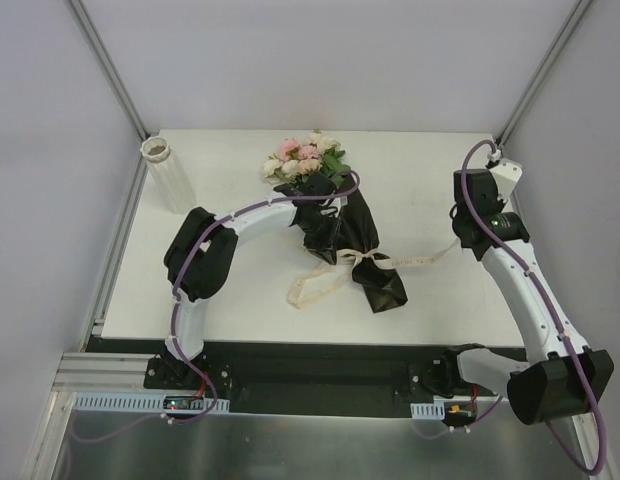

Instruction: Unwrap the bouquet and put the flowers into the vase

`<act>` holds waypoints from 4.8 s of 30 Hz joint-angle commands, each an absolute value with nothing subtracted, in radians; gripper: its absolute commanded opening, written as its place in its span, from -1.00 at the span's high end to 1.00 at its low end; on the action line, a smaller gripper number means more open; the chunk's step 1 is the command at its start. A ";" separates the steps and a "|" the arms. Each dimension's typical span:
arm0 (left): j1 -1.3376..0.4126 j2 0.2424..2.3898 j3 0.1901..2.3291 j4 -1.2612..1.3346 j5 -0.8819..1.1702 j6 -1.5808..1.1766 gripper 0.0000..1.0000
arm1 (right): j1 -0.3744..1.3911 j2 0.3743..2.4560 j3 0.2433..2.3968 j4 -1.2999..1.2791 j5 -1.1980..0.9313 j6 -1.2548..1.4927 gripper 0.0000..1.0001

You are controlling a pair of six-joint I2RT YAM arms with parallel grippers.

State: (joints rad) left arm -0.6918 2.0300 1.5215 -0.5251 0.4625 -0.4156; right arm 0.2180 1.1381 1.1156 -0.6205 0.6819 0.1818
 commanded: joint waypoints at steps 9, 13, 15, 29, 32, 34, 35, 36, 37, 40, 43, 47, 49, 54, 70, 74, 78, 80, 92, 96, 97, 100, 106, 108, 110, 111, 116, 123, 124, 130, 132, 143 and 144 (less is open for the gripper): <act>-0.680 1.846 1.548 -0.612 0.212 -0.325 1.00 | 0.212 1.170 1.028 -0.637 0.683 0.210 0.80; -0.684 1.805 1.540 -0.607 0.184 -0.310 1.00 | 0.199 1.176 1.028 -0.623 0.707 0.187 0.79; -0.684 1.816 1.543 -0.607 0.208 -0.313 1.00 | 0.189 1.195 1.055 -0.618 0.733 0.175 0.78; -0.681 1.784 1.534 -0.597 0.253 -0.316 0.42 | 0.600 1.294 0.943 -0.279 0.149 0.155 -0.18; -0.681 1.767 1.526 -0.589 0.256 -0.316 0.38 | 0.660 1.390 0.959 -0.239 0.146 0.164 0.33; -0.681 1.764 1.520 -0.584 0.262 -0.318 0.37 | 0.669 1.452 0.976 -0.230 0.137 0.182 0.52; -0.680 1.764 1.519 -0.584 0.265 -0.318 0.37 | 0.670 1.468 0.992 -0.230 0.143 0.184 0.53; -0.680 1.766 1.520 -0.581 0.267 -0.318 0.36 | 0.675 1.494 0.997 -0.227 0.150 0.187 0.53; -0.678 1.767 1.522 -0.583 0.273 -0.318 0.36 | 0.676 1.506 1.003 -0.232 0.158 0.192 0.53; -0.680 1.770 1.522 -0.581 0.276 -0.319 0.35 | 0.683 1.548 1.028 -0.264 0.178 0.212 0.53; -0.676 1.769 1.522 -0.583 0.284 -0.321 0.35 | 0.686 1.548 1.028 -0.272 0.204 0.224 0.53; -0.676 1.769 1.522 -0.578 0.298 -0.325 0.35 | 0.684 1.562 1.025 -0.261 0.135 0.254 0.52; -0.676 1.767 1.520 -0.578 0.296 -0.325 0.34 | 0.690 1.577 1.005 -0.215 0.083 0.281 0.52; -0.672 1.763 1.516 -0.575 0.288 -0.322 0.32 | 0.727 1.585 0.999 -0.176 0.009 0.318 0.52; -0.684 1.835 1.516 -0.519 0.494 -0.313 -0.18 | 0.655 1.371 0.882 -0.319 0.383 0.479 0.59; -0.696 1.844 1.515 -0.474 0.509 -0.319 -0.16 | 0.644 1.362 0.851 -0.308 0.396 0.515 0.72; -0.696 1.917 1.653 -0.471 0.520 -0.423 0.04 | 0.634 1.336 0.756 -0.190 0.370 0.592 0.83; -0.696 1.968 1.706 -0.472 0.465 -0.454 0.07 | 0.629 1.345 0.718 -0.140 0.321 0.613 0.86; -0.706 2.096 1.735 -0.226 0.352 -0.410 0.61 | 0.617 1.244 0.597 -0.011 0.331 0.589 0.87; -0.707 2.071 1.668 -0.158 0.312 -0.347 0.62 | 0.617 1.209 0.597 -0.021 0.342 0.578 0.84; -0.707 2.075 1.658 -0.150 0.307 -0.339 0.63 | 0.617 1.203 0.603 -0.023 0.339 0.580 0.83; -0.707 2.091 1.628 -0.123 0.305 -0.319 0.70 | 0.617 1.175 0.621 -0.038 0.330 0.584 0.77; -0.707 2.066 1.549 -0.068 0.287 -0.296 0.72 | 0.611 1.190 0.683 -0.087 0.321 0.627 0.70; -0.707 2.057 1.520 -0.048 0.265 -0.291 0.71 | 0.611 1.225 0.735 -0.083 0.292 0.627 0.73; -0.706 2.052 1.502 -0.038 0.250 -0.282 0.70 | 0.614 1.276 0.750 -0.063 0.239 0.640 0.78; -0.706 2.052 1.499 -0.038 0.247 -0.279 0.71 | 0.614 1.290 0.747 -0.049 0.224 0.650 0.81; -0.706 2.056 1.479 -0.011 0.259 -0.291 0.70 | 0.618 1.327 0.674 -0.005 0.209 0.687 0.87; -0.706 2.043 1.468 -0.003 0.259 -0.281 0.68 | 0.617 1.324 0.634 -0.020 0.261 0.689 0.88; -0.706 2.033 1.463 -0.003 0.259 -0.278 0.66 | 0.617 1.324 0.629 -0.026 0.271 0.689 0.88; -0.710 1.932 1.479 -0.002 0.288 -0.271 0.51 | 0.615 1.321 0.627 -0.031 0.270 0.699 0.87; -0.712 1.924 1.479 0.021 0.314 -0.278 0.50 | 0.614 1.304 0.627 -0.034 0.270 0.696 0.86; -0.732 2.057 1.549 0.061 0.350 -0.325 0.55 | 0.588 1.256 0.707 -0.109 0.270 0.787 0.75; -0.732 2.066 1.549 0.061 0.342 -0.318 0.55 | 0.586 1.262 0.715 -0.110 0.270 0.791 0.74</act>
